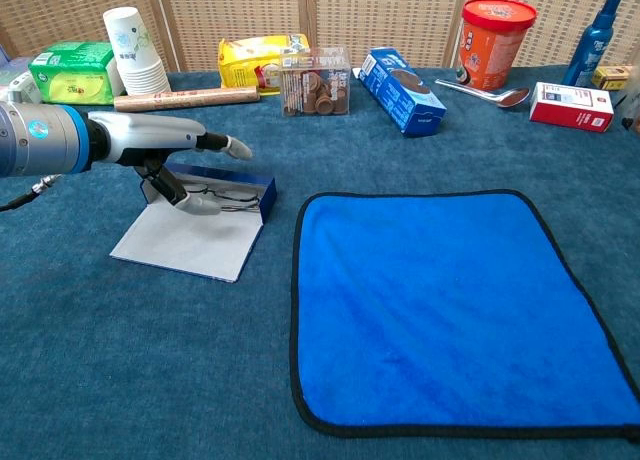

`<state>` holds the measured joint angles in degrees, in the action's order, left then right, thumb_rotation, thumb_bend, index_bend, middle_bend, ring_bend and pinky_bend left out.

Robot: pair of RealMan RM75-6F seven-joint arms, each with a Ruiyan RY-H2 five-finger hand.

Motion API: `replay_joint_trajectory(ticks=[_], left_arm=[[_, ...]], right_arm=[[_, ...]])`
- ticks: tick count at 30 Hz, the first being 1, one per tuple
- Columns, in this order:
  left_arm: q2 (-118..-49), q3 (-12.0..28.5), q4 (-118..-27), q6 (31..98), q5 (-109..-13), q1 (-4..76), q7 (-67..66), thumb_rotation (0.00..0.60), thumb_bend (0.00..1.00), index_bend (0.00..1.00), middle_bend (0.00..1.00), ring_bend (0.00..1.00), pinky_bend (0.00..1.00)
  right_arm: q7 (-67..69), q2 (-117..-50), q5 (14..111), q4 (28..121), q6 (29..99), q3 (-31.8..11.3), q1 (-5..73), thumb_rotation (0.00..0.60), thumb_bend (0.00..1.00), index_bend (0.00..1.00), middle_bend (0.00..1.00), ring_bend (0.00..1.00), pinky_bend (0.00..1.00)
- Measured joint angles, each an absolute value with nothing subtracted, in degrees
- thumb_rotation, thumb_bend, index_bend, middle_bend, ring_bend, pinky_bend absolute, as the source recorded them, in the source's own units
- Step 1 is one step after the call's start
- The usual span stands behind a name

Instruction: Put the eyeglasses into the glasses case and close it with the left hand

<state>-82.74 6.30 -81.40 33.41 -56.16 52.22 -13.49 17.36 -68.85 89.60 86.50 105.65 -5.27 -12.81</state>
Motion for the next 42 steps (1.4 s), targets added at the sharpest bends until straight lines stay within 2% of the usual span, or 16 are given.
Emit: replay_joint_trajectory(ticks=[10,18,31,42], left_arm=[[-80.5,4.1,-85.5,33.9,-56.0,52.1,-13.5,0.393,0.29,0.06,0.13,0.07,0.14],[-79.0,2.6,-88.6,35.1,-57.2,51.1,-12.3,0.386,0.29,0.06,0.10,0.00,0.12],[-79.5,1.9,-90.7,35.3,-60.6,51.3,-11.2,0.385,0.29,0.05,0.09,0.00,0.11],[-76.7,-0.1,-96.3,37.7,-64.5,49.6,-11.0,0.390,0.29,0.05,0.09,0.00,0.11]], right_arm=[[17.6,-68.8,89.9,86.4,106.0,-5.3,-12.8,0.475,0.34,0.09,0.13,0.00,0.09],[17.7,-68.9,90.4,86.4,106.5,-5.1,-12.9,0.474,0.34,0.09,0.13,0.00,0.09],[17.6,-68.8,90.7,86.6,107.7,-4.8,-13.7,0.476,0.34,0.09,0.13,0.00,0.09],[17.2,-68.9,91.1,86.8,107.2,-4.9,-13.1,0.474,0.35,0.09,0.13,0.00,0.09]])
